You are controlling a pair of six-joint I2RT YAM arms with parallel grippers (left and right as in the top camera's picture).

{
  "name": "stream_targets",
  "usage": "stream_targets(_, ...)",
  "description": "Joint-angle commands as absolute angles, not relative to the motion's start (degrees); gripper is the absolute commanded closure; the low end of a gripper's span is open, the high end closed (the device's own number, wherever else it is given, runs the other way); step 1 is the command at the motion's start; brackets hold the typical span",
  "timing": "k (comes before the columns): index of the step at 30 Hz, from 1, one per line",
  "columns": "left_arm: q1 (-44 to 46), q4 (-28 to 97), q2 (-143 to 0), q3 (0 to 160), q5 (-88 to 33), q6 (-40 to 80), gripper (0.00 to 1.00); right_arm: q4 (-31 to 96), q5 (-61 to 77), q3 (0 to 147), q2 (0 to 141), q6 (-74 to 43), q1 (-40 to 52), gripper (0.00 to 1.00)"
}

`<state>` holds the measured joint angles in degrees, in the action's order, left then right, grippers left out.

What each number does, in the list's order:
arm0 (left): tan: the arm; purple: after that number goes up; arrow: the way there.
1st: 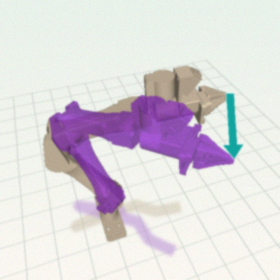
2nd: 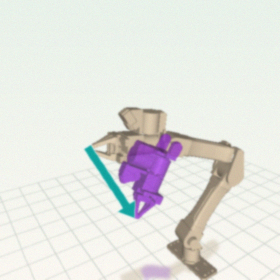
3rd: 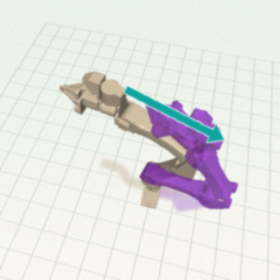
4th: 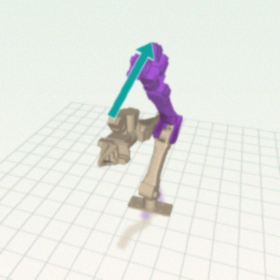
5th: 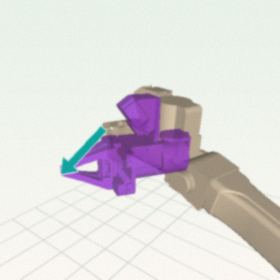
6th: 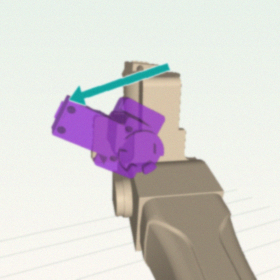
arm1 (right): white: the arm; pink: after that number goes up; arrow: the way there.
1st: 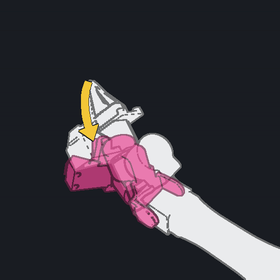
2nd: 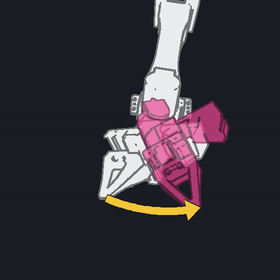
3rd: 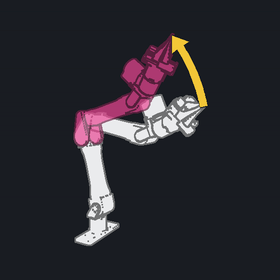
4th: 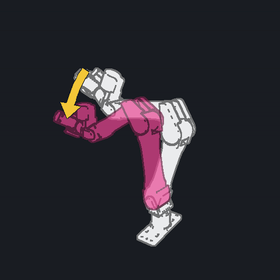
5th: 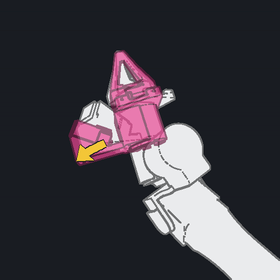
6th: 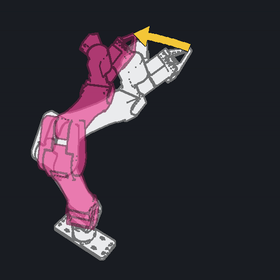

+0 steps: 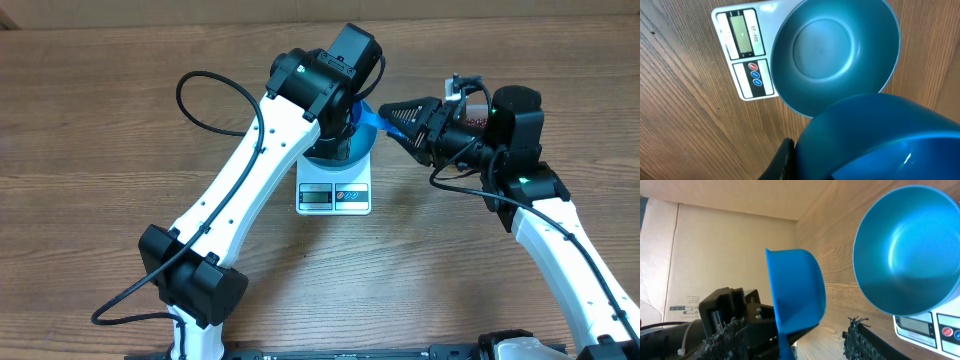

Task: Scoop item into bowl and weigh 150g on scale

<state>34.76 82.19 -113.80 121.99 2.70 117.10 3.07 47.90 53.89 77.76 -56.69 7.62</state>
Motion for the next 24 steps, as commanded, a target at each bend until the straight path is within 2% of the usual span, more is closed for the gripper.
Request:
stream_targets(1,35.1,82.1,-114.0,122.5,1.4,118.3,0.96,1.8,47.2,54.9,77.3,-55.4,8.2,0.37)
stream_targets(8,35.3,82.0,-114.0,122.5,1.4,118.5,0.96,0.2,47.2,54.9,77.3,-54.0,10.1,0.4)
stream_targets(16,35.3,82.1,-114.0,122.5,1.4,118.5,0.96,0.2,46.9,54.9,77.3,-53.5,11.0,0.59)
stream_targets(24,35.3,82.5,-114.0,122.5,1.4,118.5,0.96,0.2,46.9,54.9,77.3,-52.4,11.0,0.61)
